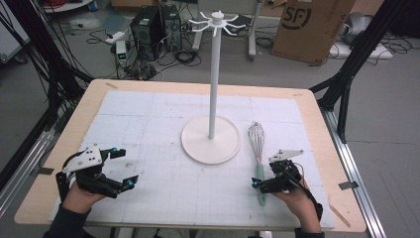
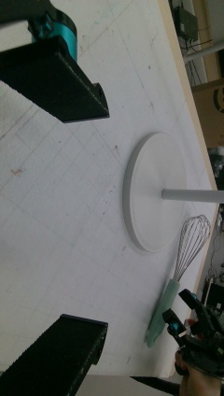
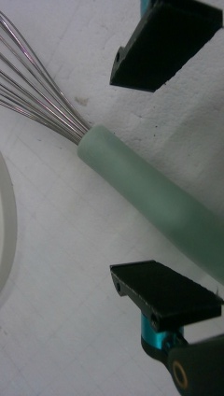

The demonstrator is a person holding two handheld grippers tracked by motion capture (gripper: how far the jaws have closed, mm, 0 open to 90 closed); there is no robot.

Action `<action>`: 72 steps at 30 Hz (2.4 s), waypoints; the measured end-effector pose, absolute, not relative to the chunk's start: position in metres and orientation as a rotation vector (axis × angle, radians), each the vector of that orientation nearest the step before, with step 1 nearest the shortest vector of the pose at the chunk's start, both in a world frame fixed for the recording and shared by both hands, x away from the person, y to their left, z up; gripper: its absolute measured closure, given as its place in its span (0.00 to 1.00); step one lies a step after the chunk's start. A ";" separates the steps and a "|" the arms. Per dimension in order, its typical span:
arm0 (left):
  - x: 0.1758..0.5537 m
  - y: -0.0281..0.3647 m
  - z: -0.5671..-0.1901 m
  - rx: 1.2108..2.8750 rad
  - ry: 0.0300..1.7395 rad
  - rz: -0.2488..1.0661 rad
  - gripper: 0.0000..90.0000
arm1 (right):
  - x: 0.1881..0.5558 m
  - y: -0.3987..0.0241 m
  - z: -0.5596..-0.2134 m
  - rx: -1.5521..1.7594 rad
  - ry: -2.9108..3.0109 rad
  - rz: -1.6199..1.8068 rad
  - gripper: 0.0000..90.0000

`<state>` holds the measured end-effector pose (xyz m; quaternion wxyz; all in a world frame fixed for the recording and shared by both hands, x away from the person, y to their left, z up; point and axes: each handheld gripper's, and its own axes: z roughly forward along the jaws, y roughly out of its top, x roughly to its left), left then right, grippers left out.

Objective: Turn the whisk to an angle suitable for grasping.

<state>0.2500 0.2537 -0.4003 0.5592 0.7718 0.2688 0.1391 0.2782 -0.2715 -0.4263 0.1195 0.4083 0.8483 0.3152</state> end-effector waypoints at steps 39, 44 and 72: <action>0.251 0.251 -0.404 1.839 0.636 0.326 0.02 | 0.295 -0.261 -0.429 1.364 2.458 0.723 0.67; 0.251 0.250 -0.404 1.842 0.635 0.327 0.02 | 0.296 -0.265 -0.429 1.377 2.436 0.713 0.71; 0.252 0.248 -0.406 1.855 0.640 0.326 0.02 | 0.276 -0.321 -0.409 1.334 2.381 0.905 0.77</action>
